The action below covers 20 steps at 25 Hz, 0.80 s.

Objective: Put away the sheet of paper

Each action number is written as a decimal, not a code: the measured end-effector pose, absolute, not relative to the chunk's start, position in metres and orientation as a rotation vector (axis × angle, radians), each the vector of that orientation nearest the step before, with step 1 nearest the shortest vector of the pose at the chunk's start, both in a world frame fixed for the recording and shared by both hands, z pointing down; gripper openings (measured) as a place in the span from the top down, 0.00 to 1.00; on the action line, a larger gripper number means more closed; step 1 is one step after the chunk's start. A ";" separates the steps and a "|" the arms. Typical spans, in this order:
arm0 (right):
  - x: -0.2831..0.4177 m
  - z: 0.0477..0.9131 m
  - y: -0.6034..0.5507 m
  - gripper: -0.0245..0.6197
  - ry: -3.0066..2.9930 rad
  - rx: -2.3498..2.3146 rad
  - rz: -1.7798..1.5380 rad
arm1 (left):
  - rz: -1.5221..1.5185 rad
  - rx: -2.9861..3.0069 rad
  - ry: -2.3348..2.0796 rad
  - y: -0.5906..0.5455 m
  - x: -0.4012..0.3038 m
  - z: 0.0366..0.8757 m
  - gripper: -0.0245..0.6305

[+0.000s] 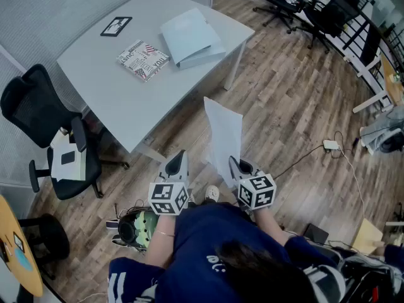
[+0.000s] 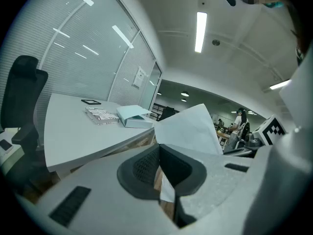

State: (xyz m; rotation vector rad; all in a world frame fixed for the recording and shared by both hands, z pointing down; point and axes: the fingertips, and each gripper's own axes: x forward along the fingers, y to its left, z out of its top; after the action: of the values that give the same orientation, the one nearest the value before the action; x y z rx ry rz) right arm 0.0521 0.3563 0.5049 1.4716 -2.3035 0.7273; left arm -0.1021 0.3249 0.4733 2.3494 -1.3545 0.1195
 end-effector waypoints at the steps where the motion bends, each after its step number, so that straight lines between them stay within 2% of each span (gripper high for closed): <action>1: 0.051 0.506 0.358 0.95 -2.300 1.464 0.726 | 0.123 2.350 -1.353 0.326 -0.102 0.474 0.96; 20: 0.086 0.509 0.344 0.95 -2.332 1.443 0.673 | 0.171 2.319 -1.395 0.324 -0.063 0.491 0.96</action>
State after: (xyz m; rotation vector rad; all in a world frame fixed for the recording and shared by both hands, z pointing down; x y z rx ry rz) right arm 0.0856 0.3441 0.5094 1.4435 -2.3324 0.6734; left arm -0.0625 0.3237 0.4909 2.3189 -1.3948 0.1707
